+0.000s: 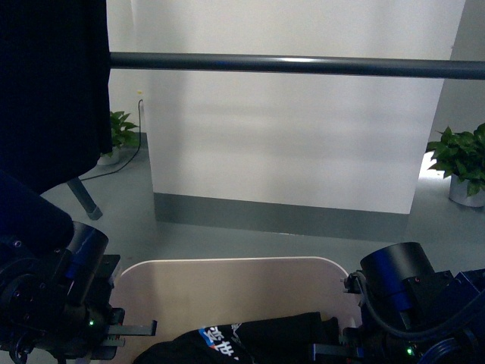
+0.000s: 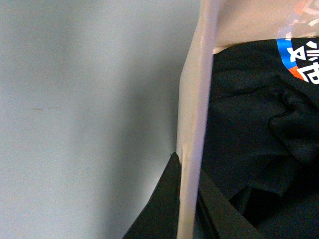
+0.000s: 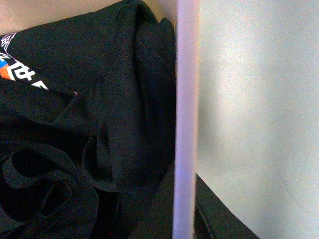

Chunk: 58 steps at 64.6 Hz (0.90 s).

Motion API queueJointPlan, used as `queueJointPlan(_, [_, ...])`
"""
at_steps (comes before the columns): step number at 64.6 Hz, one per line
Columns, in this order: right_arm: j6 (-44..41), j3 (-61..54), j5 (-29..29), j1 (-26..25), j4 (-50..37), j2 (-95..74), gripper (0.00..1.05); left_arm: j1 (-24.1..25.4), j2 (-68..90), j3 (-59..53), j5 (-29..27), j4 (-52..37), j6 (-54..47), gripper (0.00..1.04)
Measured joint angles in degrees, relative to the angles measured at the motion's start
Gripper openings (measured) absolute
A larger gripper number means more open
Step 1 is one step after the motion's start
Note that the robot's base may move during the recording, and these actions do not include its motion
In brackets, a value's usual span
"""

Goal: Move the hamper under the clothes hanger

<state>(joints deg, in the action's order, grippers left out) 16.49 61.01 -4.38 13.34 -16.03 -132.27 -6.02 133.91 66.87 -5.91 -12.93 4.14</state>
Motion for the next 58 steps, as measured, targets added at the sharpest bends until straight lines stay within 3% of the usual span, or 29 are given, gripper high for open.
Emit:
queueJointPlan(35, [2.08,0.17,-0.02,-4.92,-0.61,-2.54,0.05,-5.38,4.52,8.48,-1.2,1.14,-2.32,0.04])
queueJointPlan(58, [2.64,0.46,0.81,-6.21,-0.87,-6.97,0.05,-5.88,7.85,9.25,-1.57,1.66,-2.71,0.04])
